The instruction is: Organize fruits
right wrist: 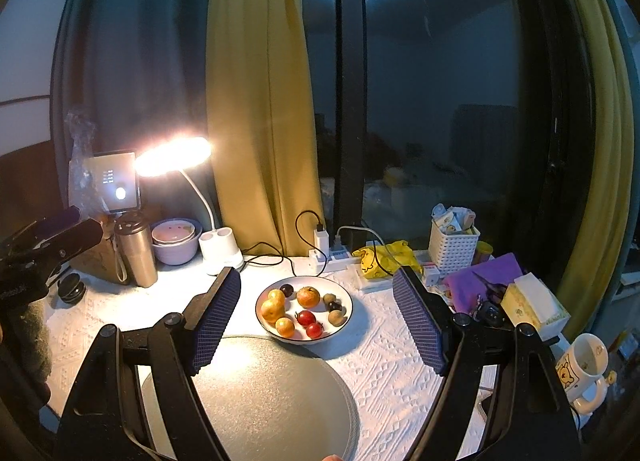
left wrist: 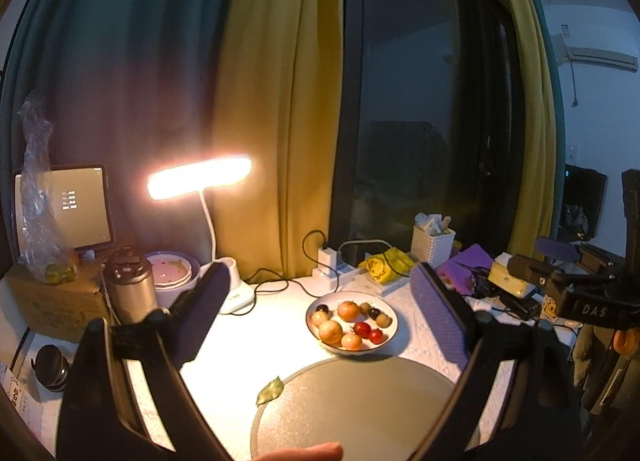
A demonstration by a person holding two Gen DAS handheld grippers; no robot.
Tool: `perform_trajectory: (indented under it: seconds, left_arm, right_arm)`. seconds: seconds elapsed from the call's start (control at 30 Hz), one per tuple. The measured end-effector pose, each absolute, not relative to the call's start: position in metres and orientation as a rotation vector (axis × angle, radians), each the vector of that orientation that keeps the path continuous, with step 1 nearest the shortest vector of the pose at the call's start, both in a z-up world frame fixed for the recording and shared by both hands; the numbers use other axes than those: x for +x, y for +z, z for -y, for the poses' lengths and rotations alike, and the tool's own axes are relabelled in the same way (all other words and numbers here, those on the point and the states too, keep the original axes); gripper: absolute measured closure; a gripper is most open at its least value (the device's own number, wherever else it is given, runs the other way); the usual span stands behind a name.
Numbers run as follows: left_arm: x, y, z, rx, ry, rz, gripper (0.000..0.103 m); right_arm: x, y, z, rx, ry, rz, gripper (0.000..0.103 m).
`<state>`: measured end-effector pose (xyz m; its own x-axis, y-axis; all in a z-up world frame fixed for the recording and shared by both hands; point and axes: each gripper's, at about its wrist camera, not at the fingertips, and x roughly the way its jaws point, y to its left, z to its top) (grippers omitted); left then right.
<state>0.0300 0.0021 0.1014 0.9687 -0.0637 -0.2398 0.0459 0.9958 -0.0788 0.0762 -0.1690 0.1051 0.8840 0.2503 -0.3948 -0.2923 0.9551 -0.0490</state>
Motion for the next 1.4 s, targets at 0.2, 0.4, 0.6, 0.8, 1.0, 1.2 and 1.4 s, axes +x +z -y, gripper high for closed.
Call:
perform_trajectory:
  seconds: [0.2,0.4,0.6,0.8,1.0,1.2,1.4]
  left_arm:
    - [0.0344,0.1000,-0.0016,-0.075,-0.061,-0.248,0.011]
    - [0.0354,0.0992,-0.0013,-0.078,-0.060,-0.252,0.011]
    - [0.0368,0.0990,-0.0013,-0.078,-0.061,-0.253,0.011]
    - [0.0373,0.0990,-0.0007,-0.077,-0.062,-0.252,0.011]
    - [0.0375,0.0991,-0.0015,-0.077,-0.061,-0.253,0.011]
    - [0.0376,0.0991,-0.0014,-0.078,-0.062,-0.253,0.011]
    - [0.0377,0.0993,-0.0013,-0.078,-0.061,-0.254,0.011]
  right_arm:
    - [0.0794,0.1038,0.1689,-0.109,0.284,-0.399,0.022]
    - [0.0811,0.1026,0.1687,-0.109,0.285,-0.402,0.022]
    - [0.0831,0.1014,0.1683,-0.111,0.287,-0.405,0.022]
    - [0.0835,0.1013,0.1679,-0.110,0.286,-0.405,0.022]
    - [0.0836,0.1017,0.1674,-0.110,0.286,-0.406,0.022]
    - [0.0852,0.1007,0.1672,-0.111,0.287,-0.406,0.022]
    - [0.0857,0.1012,0.1672,-0.111,0.287,-0.408,0.022]
